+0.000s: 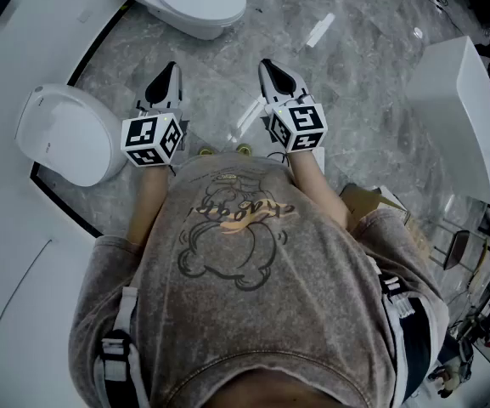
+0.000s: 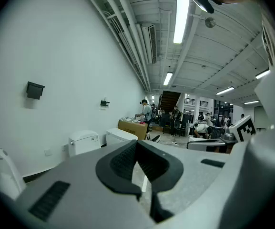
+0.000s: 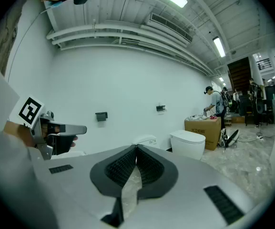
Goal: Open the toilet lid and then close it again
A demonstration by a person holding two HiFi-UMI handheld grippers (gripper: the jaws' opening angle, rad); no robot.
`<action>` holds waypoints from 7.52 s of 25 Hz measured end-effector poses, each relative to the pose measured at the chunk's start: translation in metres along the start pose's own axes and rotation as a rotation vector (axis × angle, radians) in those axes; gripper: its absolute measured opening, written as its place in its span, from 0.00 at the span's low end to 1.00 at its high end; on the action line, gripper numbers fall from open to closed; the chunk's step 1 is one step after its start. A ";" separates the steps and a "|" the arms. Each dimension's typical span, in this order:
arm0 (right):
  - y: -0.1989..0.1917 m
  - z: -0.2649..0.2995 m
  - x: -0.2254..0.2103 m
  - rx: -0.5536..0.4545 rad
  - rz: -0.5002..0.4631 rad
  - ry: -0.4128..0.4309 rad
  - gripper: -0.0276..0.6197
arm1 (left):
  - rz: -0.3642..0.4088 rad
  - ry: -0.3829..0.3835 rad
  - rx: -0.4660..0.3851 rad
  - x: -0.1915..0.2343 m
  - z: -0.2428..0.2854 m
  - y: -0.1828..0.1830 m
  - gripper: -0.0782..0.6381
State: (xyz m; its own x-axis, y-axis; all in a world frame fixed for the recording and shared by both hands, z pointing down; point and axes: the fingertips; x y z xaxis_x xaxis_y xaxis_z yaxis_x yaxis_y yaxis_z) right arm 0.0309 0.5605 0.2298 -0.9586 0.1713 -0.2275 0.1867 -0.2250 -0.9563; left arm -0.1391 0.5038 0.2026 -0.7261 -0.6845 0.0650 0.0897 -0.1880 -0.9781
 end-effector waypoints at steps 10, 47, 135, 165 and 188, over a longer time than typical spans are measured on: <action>-0.004 -0.005 -0.023 0.001 0.043 0.039 0.09 | -0.005 0.045 0.014 -0.012 0.011 -0.008 0.12; -0.013 0.359 -0.159 0.162 0.032 0.081 0.09 | 0.001 -0.123 0.127 0.197 0.349 -0.027 0.12; -0.087 0.607 -0.162 0.360 -0.194 0.393 0.48 | -0.341 0.107 0.309 0.338 0.510 -0.204 0.60; 0.026 0.875 -0.061 0.481 -0.173 0.452 0.48 | -0.243 0.052 0.281 0.565 0.577 -0.044 0.59; 0.051 0.920 -0.073 0.439 -0.240 0.436 0.48 | -0.227 0.117 0.235 0.613 0.578 -0.034 0.59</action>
State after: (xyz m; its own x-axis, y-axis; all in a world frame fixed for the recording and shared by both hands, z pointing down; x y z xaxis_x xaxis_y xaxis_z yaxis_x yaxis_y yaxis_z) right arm -0.0879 -0.3460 0.3663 -0.7709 0.6168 -0.1591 -0.2146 -0.4867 -0.8468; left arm -0.1931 -0.3161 0.3898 -0.8177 -0.5237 0.2390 0.0618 -0.4926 -0.8681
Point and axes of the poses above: the fingertips, and each gripper's own axes: z forward along the fingers, x to its left, y out of its top, and after that the axes turned 5 degrees about z, right-handed
